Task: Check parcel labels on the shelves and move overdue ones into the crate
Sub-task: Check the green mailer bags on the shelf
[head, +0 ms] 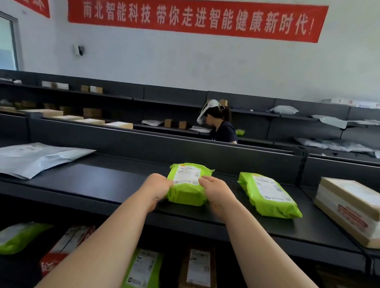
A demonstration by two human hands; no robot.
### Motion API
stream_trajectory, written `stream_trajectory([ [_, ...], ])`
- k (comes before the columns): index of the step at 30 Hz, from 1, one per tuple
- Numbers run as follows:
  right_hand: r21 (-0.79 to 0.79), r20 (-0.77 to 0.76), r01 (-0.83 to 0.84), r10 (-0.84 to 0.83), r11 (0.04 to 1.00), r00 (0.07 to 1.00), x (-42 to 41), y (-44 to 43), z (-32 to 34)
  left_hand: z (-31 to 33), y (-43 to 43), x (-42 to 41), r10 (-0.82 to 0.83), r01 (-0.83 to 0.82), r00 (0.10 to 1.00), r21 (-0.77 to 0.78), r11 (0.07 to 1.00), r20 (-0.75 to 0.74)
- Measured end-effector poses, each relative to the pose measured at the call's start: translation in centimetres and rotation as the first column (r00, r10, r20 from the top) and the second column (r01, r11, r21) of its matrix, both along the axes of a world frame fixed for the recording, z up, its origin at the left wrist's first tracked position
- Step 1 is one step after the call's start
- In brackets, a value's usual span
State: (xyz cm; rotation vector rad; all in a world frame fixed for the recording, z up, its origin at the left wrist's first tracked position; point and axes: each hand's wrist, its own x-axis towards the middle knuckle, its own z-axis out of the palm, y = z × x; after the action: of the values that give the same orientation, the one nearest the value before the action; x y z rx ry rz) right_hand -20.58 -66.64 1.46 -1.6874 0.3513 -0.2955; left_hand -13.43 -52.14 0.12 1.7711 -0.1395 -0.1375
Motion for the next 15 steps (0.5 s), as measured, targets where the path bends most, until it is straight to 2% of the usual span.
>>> stream_trajectory([
  [3,0.096,-0.049,0.011,-0.007,0.995,0.999,-0.3,-0.6,-0.6,0.0,0.9,-1.4,-0.035,0.027,0.998,-0.136,0.99,-0.059],
  [6,0.166,-0.025,-0.014,0.019,0.986,1.0,-3.0,-0.4,-0.1,-0.7,1.8,-3.3,-0.053,0.027,0.994,-0.253,0.967,-0.096],
  [10,0.114,0.04,-0.04,0.035,0.993,0.999,-6.0,-0.5,-0.9,-2.1,2.9,-6.3,-0.036,-0.008,0.995,-0.425,0.905,-0.094],
  [13,0.076,0.089,0.016,-0.022,0.997,0.996,-7.6,-0.2,-2.0,-2.9,3.2,-8.8,-0.097,0.027,0.99,-0.559,0.829,-0.097],
  [15,0.046,0.111,0.06,-0.065,0.997,0.992,-8.7,0.1,-2.5,-3.5,3.4,-9.8,-0.121,0.058,0.99,-0.579,0.813,-0.07],
])
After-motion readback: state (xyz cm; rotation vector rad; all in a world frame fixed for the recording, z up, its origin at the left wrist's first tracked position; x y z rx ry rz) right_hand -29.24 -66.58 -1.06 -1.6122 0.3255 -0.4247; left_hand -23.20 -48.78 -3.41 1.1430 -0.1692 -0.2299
